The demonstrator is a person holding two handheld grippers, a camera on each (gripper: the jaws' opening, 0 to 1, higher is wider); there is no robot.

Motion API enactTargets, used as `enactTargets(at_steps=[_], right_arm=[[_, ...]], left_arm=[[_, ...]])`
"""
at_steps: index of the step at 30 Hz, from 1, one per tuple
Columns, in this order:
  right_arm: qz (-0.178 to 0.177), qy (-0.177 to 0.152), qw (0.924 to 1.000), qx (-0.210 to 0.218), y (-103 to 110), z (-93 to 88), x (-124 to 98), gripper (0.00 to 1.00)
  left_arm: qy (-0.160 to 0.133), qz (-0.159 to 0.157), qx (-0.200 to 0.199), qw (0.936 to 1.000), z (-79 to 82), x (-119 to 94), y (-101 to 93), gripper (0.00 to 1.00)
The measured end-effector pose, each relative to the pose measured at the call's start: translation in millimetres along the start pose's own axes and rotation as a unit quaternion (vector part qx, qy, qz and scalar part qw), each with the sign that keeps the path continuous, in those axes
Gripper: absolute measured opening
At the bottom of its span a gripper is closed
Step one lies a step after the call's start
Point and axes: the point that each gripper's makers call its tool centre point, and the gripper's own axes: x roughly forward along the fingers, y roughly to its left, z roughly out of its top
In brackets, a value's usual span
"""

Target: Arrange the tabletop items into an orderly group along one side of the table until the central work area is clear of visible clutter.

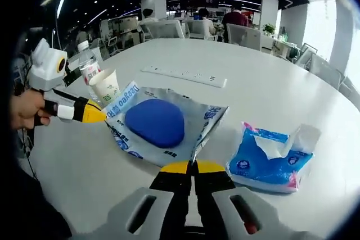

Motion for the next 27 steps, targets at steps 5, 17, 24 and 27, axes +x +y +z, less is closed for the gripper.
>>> enactTargets(at_steps=[5, 17, 24, 27], right_arm=[[0.006, 0.008, 1.0, 0.0, -1.5, -1.5, 10.6, 0.0], [0.011, 0.031, 0.9994, -0.012, -2.7, -11.7, 19.0, 0.01], [0.003, 0.031, 0.9995, 0.007, -6.3, -12.8, 13.6, 0.04], [-0.003, 0.031, 0.9995, -0.001, -7.6, -14.6, 10.5, 0.06]], left_arm=[[0.001, 0.01, -0.004, 0.9999, -0.5, 5.1, 5.8, 0.0], [0.008, 0.013, -0.012, 0.9998, -5.2, 10.3, 11.2, 0.02], [0.028, 0.015, 0.01, 0.9995, -11.6, 6.1, 10.5, 0.11], [0.028, 0.016, 0.006, 0.9995, -12.9, 1.6, 11.0, 0.13]])
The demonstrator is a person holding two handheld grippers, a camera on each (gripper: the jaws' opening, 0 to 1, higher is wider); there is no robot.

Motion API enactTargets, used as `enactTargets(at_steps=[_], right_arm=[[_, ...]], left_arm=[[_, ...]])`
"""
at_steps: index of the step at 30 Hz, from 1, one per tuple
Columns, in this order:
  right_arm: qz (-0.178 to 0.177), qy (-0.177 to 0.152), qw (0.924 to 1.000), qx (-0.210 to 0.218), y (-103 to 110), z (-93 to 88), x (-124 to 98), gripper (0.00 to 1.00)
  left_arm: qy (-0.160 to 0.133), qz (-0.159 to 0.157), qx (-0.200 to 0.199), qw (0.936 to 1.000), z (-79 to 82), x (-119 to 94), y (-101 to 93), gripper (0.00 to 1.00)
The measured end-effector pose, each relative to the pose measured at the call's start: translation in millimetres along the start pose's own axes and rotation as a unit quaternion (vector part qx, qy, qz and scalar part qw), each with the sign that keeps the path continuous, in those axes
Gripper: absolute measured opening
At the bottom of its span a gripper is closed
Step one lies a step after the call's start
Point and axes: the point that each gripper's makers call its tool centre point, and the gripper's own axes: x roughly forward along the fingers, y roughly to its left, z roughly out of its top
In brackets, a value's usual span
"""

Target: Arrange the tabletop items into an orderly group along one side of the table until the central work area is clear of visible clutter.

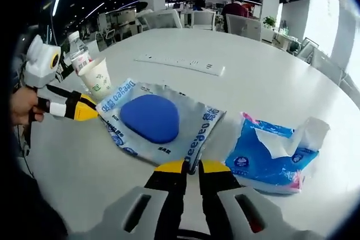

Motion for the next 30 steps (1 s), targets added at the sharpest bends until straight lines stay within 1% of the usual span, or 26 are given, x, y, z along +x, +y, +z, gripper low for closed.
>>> enactTargets(at_steps=[4, 6, 8, 10, 14, 16, 18, 19, 24, 26, 30], right_arm=[[-0.007, -0.005, 1.0, 0.001, -1.4, 1.0, -4.3, 0.08], [-0.006, -0.015, 0.9998, 0.008, -0.8, 4.9, -8.3, 0.09], [-0.01, -0.023, 0.9997, 0.004, 0.2, 9.1, -16.2, 0.1], [-0.007, -0.029, 0.9995, 0.012, 1.0, 10.8, -20.0, 0.13], [-0.008, -0.039, 0.999, 0.022, 2.0, 10.6, -31.2, 0.21], [-0.01, -0.046, 0.9984, 0.032, 2.5, 8.8, -40.2, 0.24], [-0.012, -0.046, 0.9982, 0.036, 2.5, 5.9, -46.8, 0.26], [-0.016, -0.048, 0.9979, 0.041, 0.9, 1.5, -49.6, 0.28], [-0.028, -0.054, 0.9964, 0.06, 0.5, -9.6, -72.0, 0.33], [-0.032, -0.055, 0.9955, 0.07, 0.2, -15.9, -80.2, 0.35], [-0.042, -0.055, 0.9939, 0.086, -1.2, -29.0, -92.3, 0.38]], left_arm=[[0.004, 0.003, -0.002, 1.0, -3.3, -6.0, -1.4, 0.16], [-0.001, 0.003, 0.001, 1.0, -2.9, -9.9, -3.2, 0.16], [-0.004, 0.002, 0.009, 1.0, -3.4, -13.6, -5.5, 0.17], [-0.011, 0.0, 0.019, 0.9998, -1.9, -17.8, -9.2, 0.2], [-0.01, -0.005, 0.019, 0.9998, -3.7, -24.9, -15.7, 0.25], [-0.009, -0.007, 0.021, 0.9997, -5.6, -29.0, -21.1, 0.28], [-0.01, -0.009, 0.023, 0.9996, -6.7, -32.6, -25.6, 0.29], [-0.01, -0.012, 0.024, 0.9996, -7.9, -35.1, -29.5, 0.3], [-0.004, -0.026, 0.038, 0.9989, -15.5, -41.9, -44.9, 0.36], [-0.002, -0.039, 0.039, 0.9985, -18.7, -44.8, -53.5, 0.37], [0.003, -0.063, 0.054, 0.9965, -22.0, -46.7, -69.9, 0.41]])
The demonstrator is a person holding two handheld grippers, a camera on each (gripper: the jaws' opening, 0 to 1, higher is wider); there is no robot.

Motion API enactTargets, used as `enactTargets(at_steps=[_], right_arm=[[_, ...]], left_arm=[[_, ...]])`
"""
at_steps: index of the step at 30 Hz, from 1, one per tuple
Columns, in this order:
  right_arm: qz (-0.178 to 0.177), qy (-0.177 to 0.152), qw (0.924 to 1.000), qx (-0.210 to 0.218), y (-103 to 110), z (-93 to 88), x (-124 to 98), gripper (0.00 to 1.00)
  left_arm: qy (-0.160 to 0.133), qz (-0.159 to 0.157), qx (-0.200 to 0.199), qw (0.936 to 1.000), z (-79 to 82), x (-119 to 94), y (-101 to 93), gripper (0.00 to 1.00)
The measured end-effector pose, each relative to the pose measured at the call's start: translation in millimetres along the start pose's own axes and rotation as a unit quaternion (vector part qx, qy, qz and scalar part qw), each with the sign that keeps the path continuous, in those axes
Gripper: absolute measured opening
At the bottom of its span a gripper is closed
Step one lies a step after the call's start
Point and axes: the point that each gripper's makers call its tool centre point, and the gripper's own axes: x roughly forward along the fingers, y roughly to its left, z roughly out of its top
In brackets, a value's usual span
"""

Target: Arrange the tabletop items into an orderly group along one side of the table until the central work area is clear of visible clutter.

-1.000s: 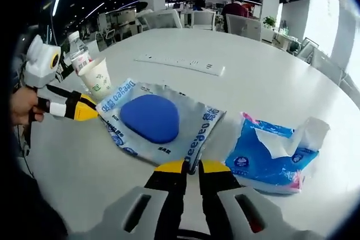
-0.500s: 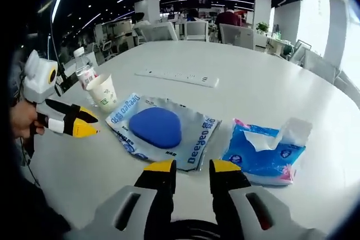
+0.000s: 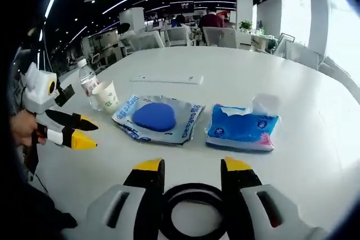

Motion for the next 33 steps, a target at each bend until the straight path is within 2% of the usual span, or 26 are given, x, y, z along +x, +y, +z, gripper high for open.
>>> enactTargets(at_steps=[3, 5, 13, 17, 24, 29, 33], right_arm=[[-0.009, 0.001, 0.9998, 0.017, -4.9, -10.1, -9.6, 0.39], [-0.014, 0.004, 0.9995, 0.029, -4.5, -16.0, -15.5, 0.41], [-0.037, 0.006, 0.9967, 0.072, -7.8, -38.8, -35.5, 0.44], [-0.045, 0.022, 0.9947, 0.09, -8.0, -61.0, -41.2, 0.44], [-0.059, 0.03, 0.9911, 0.115, -16.4, -83.3, -46.1, 0.42], [-0.064, 0.033, 0.9892, 0.128, -25.5, -91.9, -44.7, 0.4], [-0.057, 0.038, 0.9839, 0.165, -29.5, -101.2, -40.4, 0.37]], left_arm=[[0.003, -0.018, 0.007, 0.9998, 1.2, 2.7, -12.1, 0.44], [0.018, -0.028, 0.023, 0.9992, -1.2, 6.2, -19.9, 0.46], [0.042, -0.068, 0.053, 0.9954, -1.3, 18.4, -51.1, 0.48], [0.056, -0.094, 0.066, 0.9918, -2.6, 27.3, -73.6, 0.48], [0.08, -0.125, 0.1, 0.9839, -6.6, 43.1, -108.1, 0.48], [0.092, -0.138, 0.109, 0.9802, -7.2, 53.9, -124.0, 0.47], [0.099, -0.15, 0.111, 0.9774, -6.7, 62.0, -136.4, 0.44]])
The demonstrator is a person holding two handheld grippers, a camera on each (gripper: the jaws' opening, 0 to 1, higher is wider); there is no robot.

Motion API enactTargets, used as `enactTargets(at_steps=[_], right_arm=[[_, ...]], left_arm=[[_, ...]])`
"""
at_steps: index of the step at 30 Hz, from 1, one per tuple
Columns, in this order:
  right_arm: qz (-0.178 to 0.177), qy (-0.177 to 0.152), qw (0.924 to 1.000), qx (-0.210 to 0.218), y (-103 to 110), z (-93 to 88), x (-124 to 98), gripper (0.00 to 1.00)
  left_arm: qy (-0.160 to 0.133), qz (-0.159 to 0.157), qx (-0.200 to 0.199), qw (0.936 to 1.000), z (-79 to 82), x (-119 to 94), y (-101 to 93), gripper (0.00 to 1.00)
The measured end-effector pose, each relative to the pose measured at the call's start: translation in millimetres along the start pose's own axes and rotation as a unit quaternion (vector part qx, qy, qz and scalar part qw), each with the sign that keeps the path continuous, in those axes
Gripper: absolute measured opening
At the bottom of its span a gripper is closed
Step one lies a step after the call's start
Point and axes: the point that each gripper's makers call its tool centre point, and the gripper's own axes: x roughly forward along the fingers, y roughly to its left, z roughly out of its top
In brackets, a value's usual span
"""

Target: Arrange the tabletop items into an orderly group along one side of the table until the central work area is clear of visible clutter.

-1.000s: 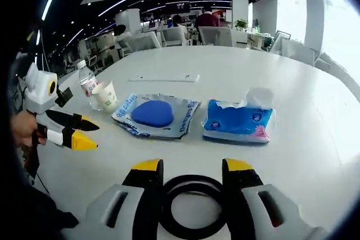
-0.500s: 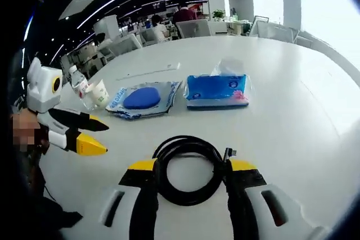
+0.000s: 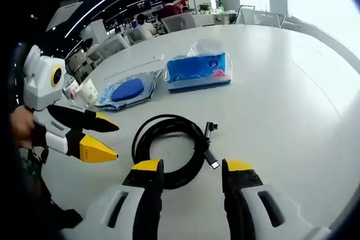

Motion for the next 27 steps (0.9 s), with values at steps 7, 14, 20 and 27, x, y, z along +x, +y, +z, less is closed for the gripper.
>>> enactTargets(at_steps=[7, 14, 20, 27], right_arm=[[0.015, 0.003, 0.9992, 0.037, 0.9, -6.7, 5.8, 0.3], [0.034, 0.004, 0.9972, 0.066, 6.8, -8.1, 10.1, 0.18], [0.032, 0.001, 0.9967, 0.075, 8.3, -8.4, 10.2, 0.14], [0.022, 0.005, 0.9975, 0.067, 10.7, -10.2, 8.5, 0.1]], left_arm=[[0.015, -0.012, 0.013, 0.9997, 7.6, 17.0, -7.2, 0.36], [0.032, -0.014, 0.004, 0.9994, 4.9, 27.2, -5.4, 0.26], [0.046, -0.017, 0.002, 0.9988, -4.8, 28.8, -5.1, 0.11], [0.042, -0.015, -0.019, 0.9988, -6.3, 30.7, -3.1, 0.09]])
